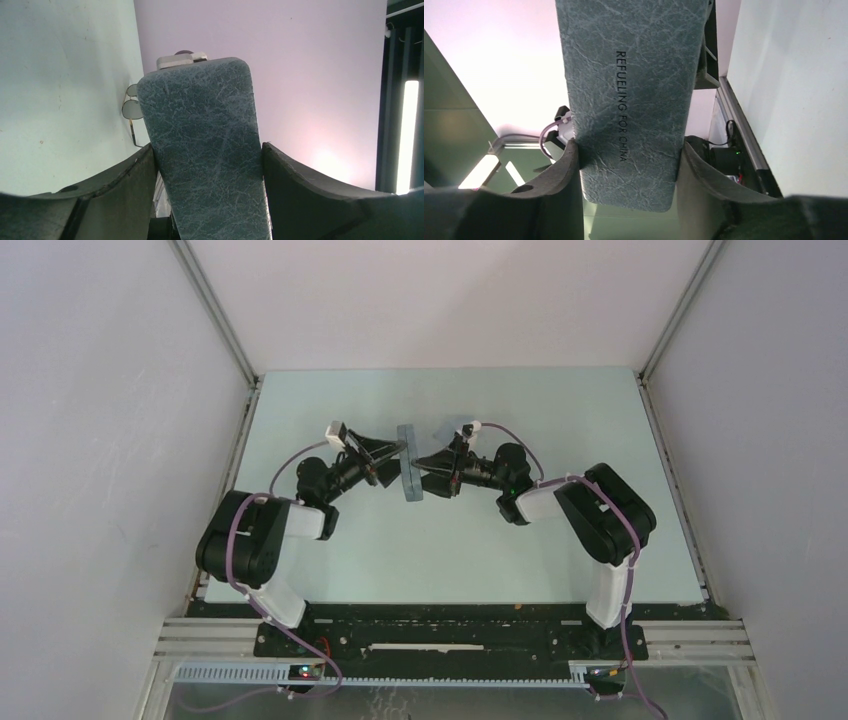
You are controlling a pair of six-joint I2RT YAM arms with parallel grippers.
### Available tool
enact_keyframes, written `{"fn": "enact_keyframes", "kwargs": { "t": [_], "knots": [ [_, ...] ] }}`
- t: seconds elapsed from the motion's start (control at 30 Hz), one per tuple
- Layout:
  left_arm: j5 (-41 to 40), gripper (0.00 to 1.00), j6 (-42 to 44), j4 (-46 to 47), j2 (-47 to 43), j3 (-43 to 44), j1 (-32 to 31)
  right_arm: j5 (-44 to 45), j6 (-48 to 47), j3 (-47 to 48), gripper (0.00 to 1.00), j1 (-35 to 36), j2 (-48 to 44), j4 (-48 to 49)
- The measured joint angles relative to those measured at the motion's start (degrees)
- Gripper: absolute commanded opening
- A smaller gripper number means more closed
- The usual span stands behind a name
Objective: Organize the sunglasses
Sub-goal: Open the sunglasses case.
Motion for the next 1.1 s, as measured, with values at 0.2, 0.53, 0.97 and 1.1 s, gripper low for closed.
{"fn": "enact_keyframes", "kwargs": {
  "t": [0.2, 0.53, 0.97, 1.1],
  "knots": [
    [0.22, 0.00, -0.72, 0.79, 0.00, 0.00, 0.33, 0.26, 1.05, -0.07, 0.36, -0.04, 0.37, 1.86],
    [0.52, 0.00, -0.61, 0.94, 0.00, 0.00, 0.66, 0.55, 1.51, -0.09, 0.73, 0.00, 0.59, 2.29],
    [0.55, 0.00, -0.15, 0.85, 0.00, -0.09, 0.85, 0.81, -2.01, 0.11, 0.81, 0.55, -1.38, -3.41],
    [0.52, 0.00, -0.22, 1.07, 0.00, -0.09, 1.01, 0.63, -2.25, 0.74, 0.78, 0.87, -1.38, -4.13]
  ]
}}
